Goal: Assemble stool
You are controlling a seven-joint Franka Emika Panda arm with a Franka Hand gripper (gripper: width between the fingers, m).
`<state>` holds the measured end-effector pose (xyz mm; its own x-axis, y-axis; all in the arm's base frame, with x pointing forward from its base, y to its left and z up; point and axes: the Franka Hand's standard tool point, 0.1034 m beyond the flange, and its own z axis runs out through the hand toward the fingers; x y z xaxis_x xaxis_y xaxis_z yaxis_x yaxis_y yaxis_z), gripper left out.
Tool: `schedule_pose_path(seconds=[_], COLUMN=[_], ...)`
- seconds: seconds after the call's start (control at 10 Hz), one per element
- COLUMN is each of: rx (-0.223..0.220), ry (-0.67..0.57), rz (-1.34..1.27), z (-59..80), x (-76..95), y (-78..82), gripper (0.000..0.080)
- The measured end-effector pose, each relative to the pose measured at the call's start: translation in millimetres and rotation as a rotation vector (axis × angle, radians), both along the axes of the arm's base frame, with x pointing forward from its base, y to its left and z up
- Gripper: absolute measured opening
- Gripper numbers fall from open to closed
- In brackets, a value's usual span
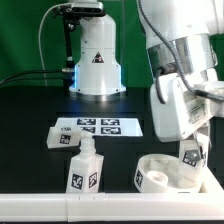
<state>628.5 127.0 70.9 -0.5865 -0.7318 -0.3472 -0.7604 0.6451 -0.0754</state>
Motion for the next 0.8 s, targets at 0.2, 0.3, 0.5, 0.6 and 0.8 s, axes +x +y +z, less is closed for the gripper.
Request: schedule_pose_path(seconds=[0.2, 0.3, 0.5, 0.6, 0.8], rx=[-0.011, -0.025, -0.047, -0.049, -0.038], ry=[-0.009, -0.017, -0.012, -0.023, -0.029], rz=[0.044, 0.096, 0.373, 0.488, 0.701], z=[-1.0, -1.3, -2.5, 3.8, 17.0], x=[-1.1, -1.6, -11.8, -14.1, -22.2], y=[0.8, 0.9, 3.4, 5.7, 12.7], gripper=[0.0337, 0.0501, 0.0601, 0.0639, 0.0648])
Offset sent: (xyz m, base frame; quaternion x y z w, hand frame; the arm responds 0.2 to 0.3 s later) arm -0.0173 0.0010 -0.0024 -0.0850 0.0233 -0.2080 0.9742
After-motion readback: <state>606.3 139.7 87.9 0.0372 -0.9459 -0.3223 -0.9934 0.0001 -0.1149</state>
